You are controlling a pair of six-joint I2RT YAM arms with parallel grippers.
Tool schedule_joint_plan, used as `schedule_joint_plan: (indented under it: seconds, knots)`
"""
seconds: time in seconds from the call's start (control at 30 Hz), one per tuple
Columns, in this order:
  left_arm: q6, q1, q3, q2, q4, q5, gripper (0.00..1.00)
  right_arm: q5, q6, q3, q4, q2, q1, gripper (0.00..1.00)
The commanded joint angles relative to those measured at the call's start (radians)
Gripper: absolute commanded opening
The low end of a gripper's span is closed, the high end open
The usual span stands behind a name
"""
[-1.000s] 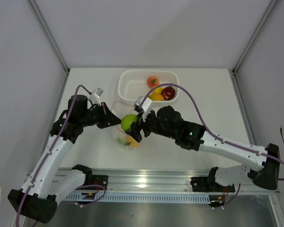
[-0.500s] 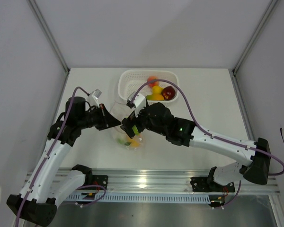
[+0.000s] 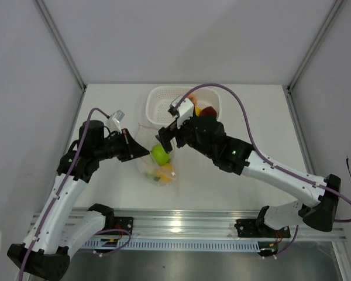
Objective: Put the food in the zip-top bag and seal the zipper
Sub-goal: Place the fake fruit in the zipper food storage bag, then pick up the fake fruit from the bin.
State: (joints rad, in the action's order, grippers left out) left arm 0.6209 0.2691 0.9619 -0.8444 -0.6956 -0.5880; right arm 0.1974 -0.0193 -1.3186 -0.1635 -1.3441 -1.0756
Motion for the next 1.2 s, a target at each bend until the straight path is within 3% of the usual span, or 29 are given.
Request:
schedule_joint_plan:
  seconds: [0.0, 0.2, 0.4, 0.67, 1.17]
  knots:
    - [0.007, 0.002, 0.064, 0.030, 0.013, -0.029, 0.01, 0.097, 0.001, -0.085, 0.055, 0.030, 0.071, 0.99]
    - [0.008, 0.002, 0.069, 0.031, 0.018, -0.026, 0.00, 0.120, 0.048, -0.096, 0.192, -0.033, 0.297, 0.99]
    - [0.016, 0.004, 0.046, 0.048, 0.019, -0.027, 0.00, 0.096, 0.061, -0.165, 0.266, -0.232, 0.449, 0.99]
    - [0.011, 0.002, 0.035, 0.057, -0.002, -0.024, 0.01, 0.034, 0.042, -0.385, 0.279, -0.573, 0.503, 0.99]
    - [0.008, 0.002, 0.008, 0.041, -0.001, -0.032, 0.01, 0.005, 0.058, -0.846, 0.046, -1.058, 0.562, 0.99]
